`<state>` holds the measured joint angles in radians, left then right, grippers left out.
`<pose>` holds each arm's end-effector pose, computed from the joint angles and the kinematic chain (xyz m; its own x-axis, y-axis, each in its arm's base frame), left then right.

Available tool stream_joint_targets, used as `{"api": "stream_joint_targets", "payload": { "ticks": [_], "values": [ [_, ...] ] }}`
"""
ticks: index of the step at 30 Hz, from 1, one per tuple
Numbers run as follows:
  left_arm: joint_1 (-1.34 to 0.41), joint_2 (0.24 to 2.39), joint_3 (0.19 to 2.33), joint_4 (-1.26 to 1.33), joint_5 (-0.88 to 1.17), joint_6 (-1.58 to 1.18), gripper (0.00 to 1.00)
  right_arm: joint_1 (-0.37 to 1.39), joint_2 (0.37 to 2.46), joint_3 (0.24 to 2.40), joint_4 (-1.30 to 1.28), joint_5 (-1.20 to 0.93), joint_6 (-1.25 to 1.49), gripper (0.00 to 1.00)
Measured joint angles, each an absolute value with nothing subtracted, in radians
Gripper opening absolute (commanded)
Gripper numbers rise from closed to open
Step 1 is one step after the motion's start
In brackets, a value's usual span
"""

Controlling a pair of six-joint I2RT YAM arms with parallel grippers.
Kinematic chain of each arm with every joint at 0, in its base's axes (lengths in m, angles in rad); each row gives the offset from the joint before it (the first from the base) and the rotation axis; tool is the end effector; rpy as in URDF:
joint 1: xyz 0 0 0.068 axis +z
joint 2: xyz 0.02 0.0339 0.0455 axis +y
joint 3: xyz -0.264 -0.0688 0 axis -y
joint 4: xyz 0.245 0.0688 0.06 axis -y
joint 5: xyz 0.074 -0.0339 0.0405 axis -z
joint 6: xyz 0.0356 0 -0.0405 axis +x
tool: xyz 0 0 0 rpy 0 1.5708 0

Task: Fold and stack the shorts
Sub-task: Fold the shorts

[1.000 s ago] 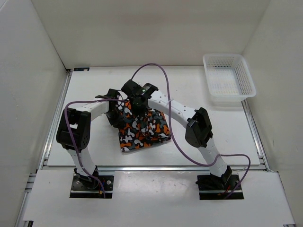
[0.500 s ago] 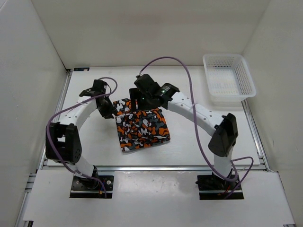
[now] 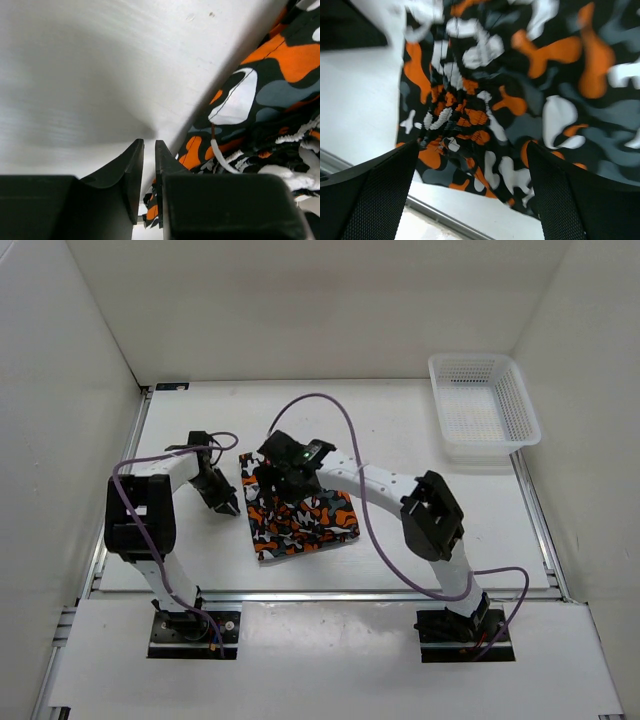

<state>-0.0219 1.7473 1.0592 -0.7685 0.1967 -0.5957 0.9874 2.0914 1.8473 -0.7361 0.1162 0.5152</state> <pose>0.3059 -0.0137 0.1559 -0.8467 -0.5319 0.0146 -0.5211 0.8234 -0.2247 0.2593 0.3854 0.2507 -0.7891 -0.3071 -0.5320 -0.4650 0.8646 0.1906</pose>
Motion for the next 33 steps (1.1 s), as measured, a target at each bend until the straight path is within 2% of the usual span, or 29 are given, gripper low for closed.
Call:
{"api": "stream_joint_targets", "payload": {
  "ticks": [6,11,13,14,15,17,18,20,28,33],
  "values": [
    [-0.024,1.785,1.061,-0.731,0.233,-0.583,0.20,1.029,2.158,1.837,-0.735,0.113,0.509,0.79],
    [-0.032,1.801,1.073,-0.725,0.257,-0.583,0.20,1.033,2.204,1.838,-0.730,0.119,0.509,0.78],
    [-0.033,1.804,1.076,-0.723,0.262,-0.583,0.19,1.033,2.227,1.838,-0.730,0.129,0.510,0.71],
    [-0.033,1.805,1.076,-0.723,0.264,-0.583,0.19,1.035,2.236,1.838,-0.730,0.133,0.512,0.65],
    [-0.033,1.805,1.076,-0.722,0.266,-0.583,0.19,1.035,2.246,1.838,-0.730,0.138,0.518,0.47],
    [-0.033,1.806,1.076,-0.720,0.269,-0.583,0.19,1.036,2.254,1.838,-0.730,0.150,0.518,0.26],
    [-0.033,1.806,1.076,-0.720,0.270,-0.583,0.19,1.036,2.254,1.838,-0.730,0.156,0.524,0.09],
    [-0.033,1.806,1.076,-0.717,0.271,-0.583,0.17,1.039,2.254,1.838,-0.730,0.169,0.520,0.00],
    [-0.035,1.810,1.076,-0.706,0.279,-0.583,0.15,1.042,2.181,1.840,-0.751,0.220,0.517,0.00],
    [-0.035,1.810,1.076,-0.702,0.281,-0.583,0.15,1.042,2.137,1.939,-0.789,0.223,0.507,0.00]
  ]
}}
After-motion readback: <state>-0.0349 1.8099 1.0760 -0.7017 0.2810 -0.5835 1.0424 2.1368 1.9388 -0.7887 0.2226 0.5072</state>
